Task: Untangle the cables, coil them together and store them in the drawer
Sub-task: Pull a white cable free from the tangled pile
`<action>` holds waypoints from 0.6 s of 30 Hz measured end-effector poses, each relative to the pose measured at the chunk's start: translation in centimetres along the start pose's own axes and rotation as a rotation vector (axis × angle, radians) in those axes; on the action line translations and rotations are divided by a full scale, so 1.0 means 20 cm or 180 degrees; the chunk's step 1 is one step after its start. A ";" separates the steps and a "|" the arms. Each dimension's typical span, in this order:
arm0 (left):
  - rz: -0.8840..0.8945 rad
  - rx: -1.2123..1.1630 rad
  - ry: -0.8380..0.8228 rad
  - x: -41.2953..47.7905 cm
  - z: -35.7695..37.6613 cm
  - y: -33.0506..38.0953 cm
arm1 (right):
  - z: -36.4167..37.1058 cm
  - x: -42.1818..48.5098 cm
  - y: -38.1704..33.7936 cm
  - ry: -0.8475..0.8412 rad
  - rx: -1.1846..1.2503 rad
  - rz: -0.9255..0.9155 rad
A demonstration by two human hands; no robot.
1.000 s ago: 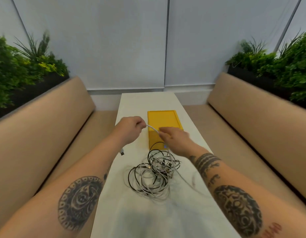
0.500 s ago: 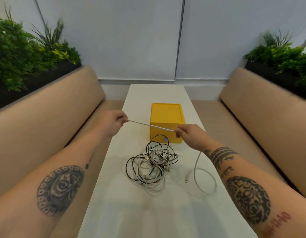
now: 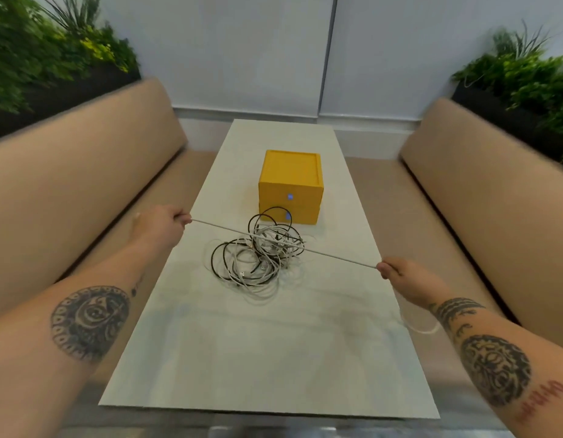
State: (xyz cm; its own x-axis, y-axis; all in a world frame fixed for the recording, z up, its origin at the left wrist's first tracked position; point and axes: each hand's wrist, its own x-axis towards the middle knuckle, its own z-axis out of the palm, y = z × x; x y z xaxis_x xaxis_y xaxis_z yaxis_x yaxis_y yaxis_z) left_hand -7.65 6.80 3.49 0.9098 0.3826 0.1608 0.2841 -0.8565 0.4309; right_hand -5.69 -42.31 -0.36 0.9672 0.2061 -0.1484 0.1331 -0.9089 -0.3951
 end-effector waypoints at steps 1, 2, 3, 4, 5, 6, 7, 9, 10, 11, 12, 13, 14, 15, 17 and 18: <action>-0.0122 -0.0034 -0.0032 -0.01 0.03 -0.05 | 0.02 -0.02 0.06 -0.0034 0.0015 0.0070; -0.0208 -0.0097 -0.0075 -0.02 0.07 -0.09 | 0.04 -0.04 0.11 -0.0077 0.0040 0.0113; -0.0293 -0.0143 -0.0102 -0.03 0.11 -0.15 | 0.06 -0.06 0.15 -0.0107 0.0057 0.0137; -0.0395 -0.0128 -0.0109 -0.04 0.13 -0.20 | 0.09 -0.07 0.17 -0.0118 0.0040 0.0129; -0.0534 -0.0010 -0.0113 -0.06 0.16 -0.25 | 0.12 -0.07 0.17 -0.0123 0.0032 0.0130; -0.0618 0.0178 -0.0109 -0.08 0.18 -0.30 | 0.16 -0.07 0.17 -0.0131 0.0031 0.0122; -0.0701 0.0331 -0.0125 -0.11 0.20 -0.35 | 0.19 -0.06 0.17 -0.0148 0.0033 0.0110; -0.0789 0.0496 -0.0201 -0.16 0.25 -0.45 | 0.26 -0.05 0.16 -0.0218 -0.0037 0.0042; -0.0840 0.0484 -0.0265 -0.19 0.29 -0.50 | 0.29 -0.05 0.14 -0.0224 -0.0092 0.0003; -0.0936 0.0413 -0.0352 -0.22 0.32 -0.54 | 0.32 -0.05 0.12 -0.0232 -0.0126 -0.0017; -0.0990 0.0374 -0.0435 -0.24 0.34 -0.58 | 0.34 -0.06 0.11 -0.0260 -0.0176 -0.0064; -0.1025 0.0363 -0.0511 -0.28 0.36 -0.62 | 0.37 -0.07 0.10 -0.0309 -0.0196 -0.0086; -0.1033 0.0398 -0.0565 -0.31 0.38 -0.64 | 0.39 -0.08 0.10 -0.0350 -0.0193 -0.0108; -0.1060 0.0436 -0.0600 -0.34 0.39 -0.67 | 0.43 -0.09 0.11 -0.0375 -0.0216 -0.0121; -0.1135 0.0437 -0.0634 -0.40 0.42 -0.70 | 0.47 -0.10 0.12 -0.0413 -0.0360 -0.0153; -0.1165 0.0408 -0.0659 -0.43 0.43 -0.72 | 0.50 -0.11 0.13 -0.0419 -0.0411 -0.0169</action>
State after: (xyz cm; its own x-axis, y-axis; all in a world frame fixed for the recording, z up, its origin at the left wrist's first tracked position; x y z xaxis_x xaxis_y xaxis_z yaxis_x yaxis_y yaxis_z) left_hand -16.96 12.93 -11.80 0.7799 0.6026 -0.1690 0.6224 -0.7184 0.3107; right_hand -9.67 -41.46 -10.03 0.9225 0.2930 -0.2511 0.2180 -0.9327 -0.2874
